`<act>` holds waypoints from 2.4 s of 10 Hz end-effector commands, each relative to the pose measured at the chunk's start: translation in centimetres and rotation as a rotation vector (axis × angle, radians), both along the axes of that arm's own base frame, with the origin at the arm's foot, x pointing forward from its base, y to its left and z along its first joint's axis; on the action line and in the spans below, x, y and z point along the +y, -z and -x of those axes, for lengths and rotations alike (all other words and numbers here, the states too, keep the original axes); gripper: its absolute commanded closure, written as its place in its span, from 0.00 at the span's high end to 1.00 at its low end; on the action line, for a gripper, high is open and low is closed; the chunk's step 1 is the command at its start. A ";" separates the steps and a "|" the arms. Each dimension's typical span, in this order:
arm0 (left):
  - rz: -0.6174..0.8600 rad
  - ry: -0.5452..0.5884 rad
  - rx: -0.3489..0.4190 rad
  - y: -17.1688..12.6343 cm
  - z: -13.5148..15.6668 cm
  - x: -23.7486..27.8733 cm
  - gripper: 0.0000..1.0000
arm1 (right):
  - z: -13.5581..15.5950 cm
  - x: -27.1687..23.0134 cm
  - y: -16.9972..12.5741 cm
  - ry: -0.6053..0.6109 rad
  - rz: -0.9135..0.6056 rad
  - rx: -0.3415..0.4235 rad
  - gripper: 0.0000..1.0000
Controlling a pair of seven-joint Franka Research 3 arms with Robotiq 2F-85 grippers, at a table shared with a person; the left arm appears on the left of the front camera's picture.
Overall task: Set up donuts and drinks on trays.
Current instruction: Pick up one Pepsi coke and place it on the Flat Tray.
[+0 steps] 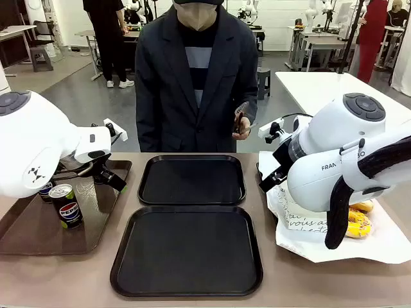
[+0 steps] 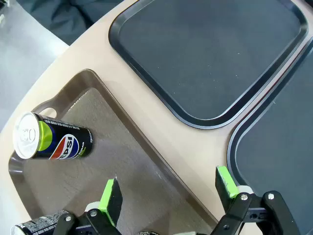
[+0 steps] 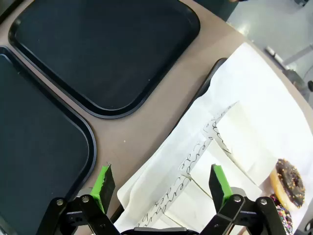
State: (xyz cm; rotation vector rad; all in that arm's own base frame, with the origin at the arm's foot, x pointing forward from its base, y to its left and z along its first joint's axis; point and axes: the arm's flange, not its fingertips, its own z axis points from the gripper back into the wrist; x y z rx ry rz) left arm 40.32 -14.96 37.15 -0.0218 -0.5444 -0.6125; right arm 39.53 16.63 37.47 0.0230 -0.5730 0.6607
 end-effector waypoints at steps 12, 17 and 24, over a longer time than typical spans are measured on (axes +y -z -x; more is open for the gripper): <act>0.000 0.000 0.000 0.0 0.0 0.0 1.00 | 0.0 0.0 0.0 0.000 0.000 0.000 1.00; -0.089 0.081 0.008 -7.7 13.1 5.3 1.00 | 13.4 -3.7 -4.5 0.029 0.049 0.000 1.00; -0.064 0.071 0.108 -14.6 9.4 5.0 1.00 | 10.8 -1.2 -12.7 0.067 0.094 0.161 1.00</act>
